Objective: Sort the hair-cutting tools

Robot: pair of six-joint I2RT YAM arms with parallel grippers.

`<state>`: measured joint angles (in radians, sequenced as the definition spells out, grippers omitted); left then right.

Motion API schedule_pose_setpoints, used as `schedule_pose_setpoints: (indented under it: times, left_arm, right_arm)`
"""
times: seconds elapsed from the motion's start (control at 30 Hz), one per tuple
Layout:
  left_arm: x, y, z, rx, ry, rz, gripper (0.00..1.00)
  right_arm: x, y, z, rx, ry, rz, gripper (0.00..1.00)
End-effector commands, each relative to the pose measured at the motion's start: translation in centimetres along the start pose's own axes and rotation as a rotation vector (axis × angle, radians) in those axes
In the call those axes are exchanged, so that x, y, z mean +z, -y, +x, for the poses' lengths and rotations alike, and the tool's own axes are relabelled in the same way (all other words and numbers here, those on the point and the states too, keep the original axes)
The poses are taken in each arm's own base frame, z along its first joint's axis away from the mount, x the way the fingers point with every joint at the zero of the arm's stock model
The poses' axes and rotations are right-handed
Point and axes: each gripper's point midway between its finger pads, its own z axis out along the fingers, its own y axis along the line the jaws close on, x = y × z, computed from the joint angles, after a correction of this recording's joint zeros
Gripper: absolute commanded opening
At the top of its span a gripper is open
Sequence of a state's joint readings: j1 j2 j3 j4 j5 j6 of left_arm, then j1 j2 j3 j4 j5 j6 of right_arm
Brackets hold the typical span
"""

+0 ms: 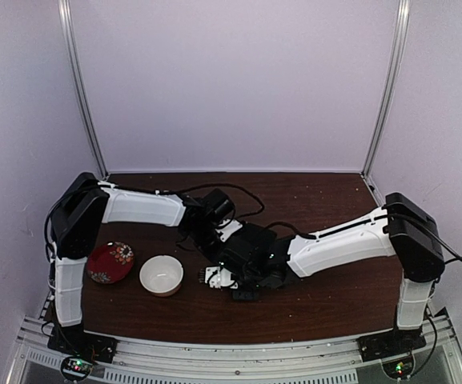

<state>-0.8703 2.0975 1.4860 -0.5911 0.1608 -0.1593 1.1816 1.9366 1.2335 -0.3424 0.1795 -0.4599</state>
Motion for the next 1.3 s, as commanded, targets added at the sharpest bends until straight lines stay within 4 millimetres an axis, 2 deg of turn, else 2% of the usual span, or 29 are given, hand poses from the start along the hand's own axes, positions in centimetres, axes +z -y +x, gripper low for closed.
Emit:
schedule_pose_setpoints:
  times: [0.0, 0.17, 0.27, 0.37, 0.47, 0.63, 0.7, 0.8, 0.87, 0.93, 0.97, 1.07, 1.2, 1.27]
  left_arm:
    - [-2.4, 3.1, 1.2, 0.006, 0.003, 0.073, 0.0]
    - [-3.7, 4.8, 4.4, -0.035, -0.031, 0.107, 0.0]
    - [-3.5, 7.3, 5.9, -0.054, -0.04, 0.191, 0.0]
    - [-2.9, 9.5, 5.5, -0.061, -0.003, 0.264, 0.0]
    - [-2.3, 7.9, 4.8, -0.082, 0.002, 0.17, 0.0]
    - [-3.1, 4.5, 4.4, -0.092, 0.013, 0.046, 0.0]
    - [-3.1, 3.1, 4.5, -0.076, -0.003, -0.011, 0.0]
    - [-2.8, 0.7, 3.6, -0.039, -0.023, -0.111, 0.0]
    - [-1.9, -1.7, 3.2, -0.005, -0.048, -0.204, 0.0]
    - [-1.4, -4.2, 1.7, 0.011, -0.067, -0.283, 0.0]
    - [-1.2, -4.9, 1.0, 0.032, -0.068, -0.292, 0.0]
    - [-1.2, -5.3, -2.0, 0.096, -0.009, -0.315, 0.0]
    - [-1.3, -3.6, -4.9, 0.149, 0.067, -0.223, 0.0]
    - [-1.2, -2.9, -5.8, 0.163, 0.099, -0.186, 0.0]
  right_arm:
    - [1.7, 2.2, 2.5, 0.117, -0.087, 0.057, 0.28]
    - [1.7, 3.2, 2.8, 0.174, -0.084, 0.067, 0.25]
    - [1.4, 3.5, 2.3, 0.2, -0.061, 0.057, 0.25]
    - [1.2, 3.0, 1.7, 0.208, -0.038, 0.013, 0.24]
    - [0.2, 2.0, 1.2, 0.196, -0.018, -0.063, 0.24]
    - [-4.5, 1.8, 1.4, 0.165, 0.081, -0.114, 0.49]
    - [-6.4, 2.4, 1.8, 0.16, 0.124, -0.102, 0.58]
    - [-9.0, 3.5, 2.3, 0.158, 0.193, -0.089, 0.61]
    - [-9.8, 4.3, 2.9, 0.173, 0.228, -0.093, 0.63]
    - [-10.3, 5.7, 3.7, 0.199, 0.251, -0.082, 0.65]
    - [-10.5, 5.7, 4.0, 0.187, 0.256, -0.111, 0.66]
    - [-10.7, 5.9, 5.7, 0.145, 0.252, -0.174, 0.67]
    - [-9.8, 4.5, 8.0, -0.072, 0.212, -0.152, 0.69]
    - [-8.9, 4.5, 8.3, -0.192, 0.183, -0.092, 0.7]
